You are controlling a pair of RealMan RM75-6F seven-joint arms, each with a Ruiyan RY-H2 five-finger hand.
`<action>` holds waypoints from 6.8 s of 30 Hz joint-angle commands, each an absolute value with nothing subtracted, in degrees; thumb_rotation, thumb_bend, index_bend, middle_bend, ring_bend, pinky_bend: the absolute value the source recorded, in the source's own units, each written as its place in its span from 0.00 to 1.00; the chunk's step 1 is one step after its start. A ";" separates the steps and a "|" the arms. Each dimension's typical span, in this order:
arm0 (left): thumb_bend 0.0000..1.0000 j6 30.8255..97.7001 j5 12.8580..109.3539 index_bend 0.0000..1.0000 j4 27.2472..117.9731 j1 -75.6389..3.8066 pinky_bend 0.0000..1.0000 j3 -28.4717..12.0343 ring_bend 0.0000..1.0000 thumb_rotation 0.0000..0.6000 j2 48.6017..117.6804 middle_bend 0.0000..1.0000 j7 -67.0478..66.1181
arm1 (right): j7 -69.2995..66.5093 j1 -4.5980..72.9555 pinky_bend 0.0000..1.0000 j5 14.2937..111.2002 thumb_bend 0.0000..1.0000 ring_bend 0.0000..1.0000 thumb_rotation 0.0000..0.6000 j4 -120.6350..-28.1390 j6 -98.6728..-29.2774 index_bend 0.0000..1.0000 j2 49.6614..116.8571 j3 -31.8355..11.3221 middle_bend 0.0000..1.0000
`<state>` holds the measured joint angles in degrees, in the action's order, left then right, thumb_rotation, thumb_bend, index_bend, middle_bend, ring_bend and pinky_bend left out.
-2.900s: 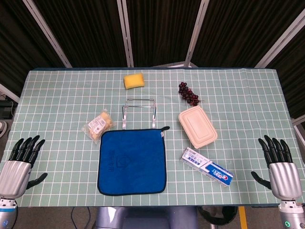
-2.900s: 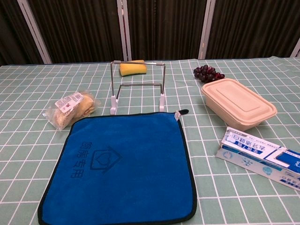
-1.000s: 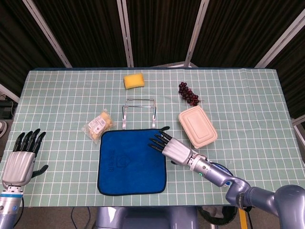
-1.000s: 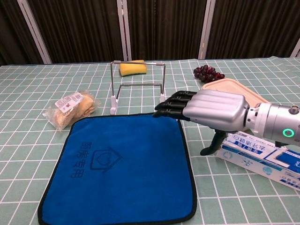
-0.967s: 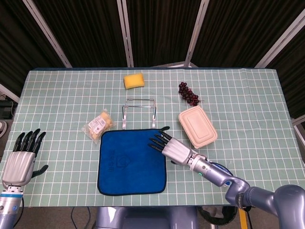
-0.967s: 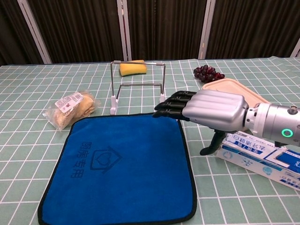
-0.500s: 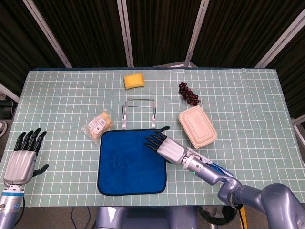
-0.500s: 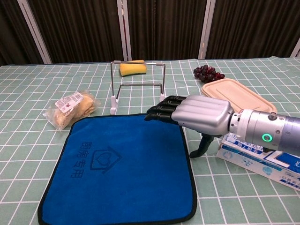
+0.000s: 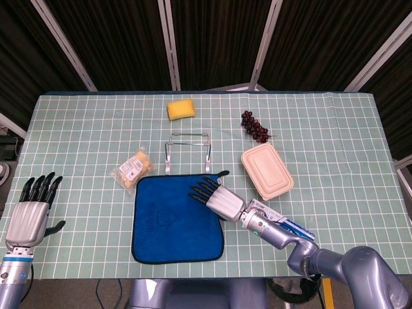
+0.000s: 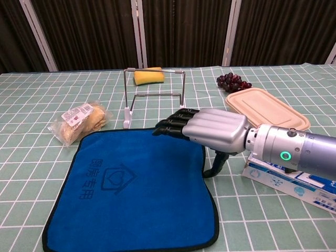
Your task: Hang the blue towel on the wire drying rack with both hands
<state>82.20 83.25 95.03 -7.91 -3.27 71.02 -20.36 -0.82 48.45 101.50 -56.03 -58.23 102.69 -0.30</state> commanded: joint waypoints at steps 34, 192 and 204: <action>0.00 82.16 83.09 0.00 94.76 -8.31 0.00 -2.67 0.00 1.00 71.09 0.00 -20.35 | -4.67 48.72 0.00 100.86 0.42 0.00 1.00 -54.88 -61.33 0.46 104.22 2.36 0.00; 0.47 67.96 100.80 0.57 56.12 -34.74 0.00 7.30 0.00 1.00 96.13 0.00 -3.14 | 0.38 48.61 0.00 98.61 0.47 0.00 1.00 -62.48 -61.93 0.65 100.34 0.95 0.00; 0.47 71.15 99.84 0.78 61.56 -34.39 0.00 4.90 0.00 1.00 94.13 0.00 -4.51 | 1.82 48.15 0.00 99.67 0.47 0.00 1.00 -68.15 -65.25 0.65 96.53 -0.05 0.01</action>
<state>70.18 100.07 59.94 -34.44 5.78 94.97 -3.83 1.36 48.18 99.31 -66.67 -64.29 97.64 0.48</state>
